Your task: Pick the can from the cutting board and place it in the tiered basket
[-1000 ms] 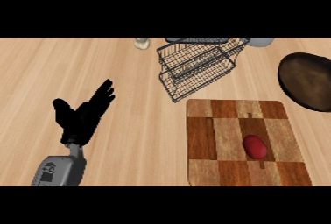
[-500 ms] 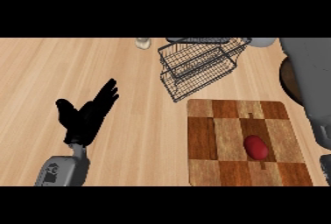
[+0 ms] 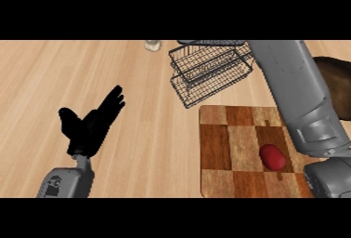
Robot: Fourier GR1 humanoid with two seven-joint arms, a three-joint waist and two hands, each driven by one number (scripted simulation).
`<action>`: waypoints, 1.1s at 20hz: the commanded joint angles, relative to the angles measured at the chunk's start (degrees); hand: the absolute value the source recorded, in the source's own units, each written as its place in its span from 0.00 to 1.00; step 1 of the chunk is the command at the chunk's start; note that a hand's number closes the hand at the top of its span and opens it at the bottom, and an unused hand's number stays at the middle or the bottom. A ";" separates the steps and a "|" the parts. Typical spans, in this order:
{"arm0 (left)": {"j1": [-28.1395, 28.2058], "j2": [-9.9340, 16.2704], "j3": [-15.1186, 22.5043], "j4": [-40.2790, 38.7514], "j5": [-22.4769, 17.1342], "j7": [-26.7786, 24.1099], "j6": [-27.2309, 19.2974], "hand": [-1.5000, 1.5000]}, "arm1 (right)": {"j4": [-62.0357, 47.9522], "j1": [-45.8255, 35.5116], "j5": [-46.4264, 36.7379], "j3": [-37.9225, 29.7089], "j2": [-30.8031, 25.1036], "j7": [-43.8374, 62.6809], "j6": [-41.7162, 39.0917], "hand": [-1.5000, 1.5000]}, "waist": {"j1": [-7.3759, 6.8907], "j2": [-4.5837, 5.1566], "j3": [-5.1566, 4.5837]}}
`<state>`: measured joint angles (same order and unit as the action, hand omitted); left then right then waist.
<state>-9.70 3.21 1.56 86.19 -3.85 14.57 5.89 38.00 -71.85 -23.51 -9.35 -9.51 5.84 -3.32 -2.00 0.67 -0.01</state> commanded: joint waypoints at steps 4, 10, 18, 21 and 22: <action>0.49 -0.59 0.55 -0.28 1.34 -1.43 -0.86 0.50 | -8.54 -2.83 4.26 -3.43 5.49 -10.30 0.74 0.00 | -0.45 0.10 0.00; -2.03 -0.22 -0.23 -0.97 0.41 0.56 -0.36 0.50 | -9.99 -8.21 4.89 -5.51 9.24 -14.74 9.23 0.00 | -0.05 -0.07 -0.02; 0.78 0.91 -1.92 -1.82 -0.45 -2.06 0.75 0.50 | -11.80 -6.64 9.81 -13.50 1.72 -12.60 15.43 0.00 | 1.19 -0.24 -0.02; 2.41 0.81 0.31 2.58 0.62 -0.56 0.85 0.50 | -13.91 -4.90 9.78 -14.69 -3.60 -10.97 15.18 0.00 | 0.79 -0.31 0.01; -0.46 3.77 -5.24 -1.75 -2.68 -1.18 2.36 0.50 | -12.77 -4.58 10.17 -14.69 -6.91 -10.35 11.49 0.00 | 1.79 -0.35 -0.02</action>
<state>-9.41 4.39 0.15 86.72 -4.44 14.73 6.71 25.20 -78.45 -14.77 -22.12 -10.60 -5.97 10.47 -1.22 0.46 -0.03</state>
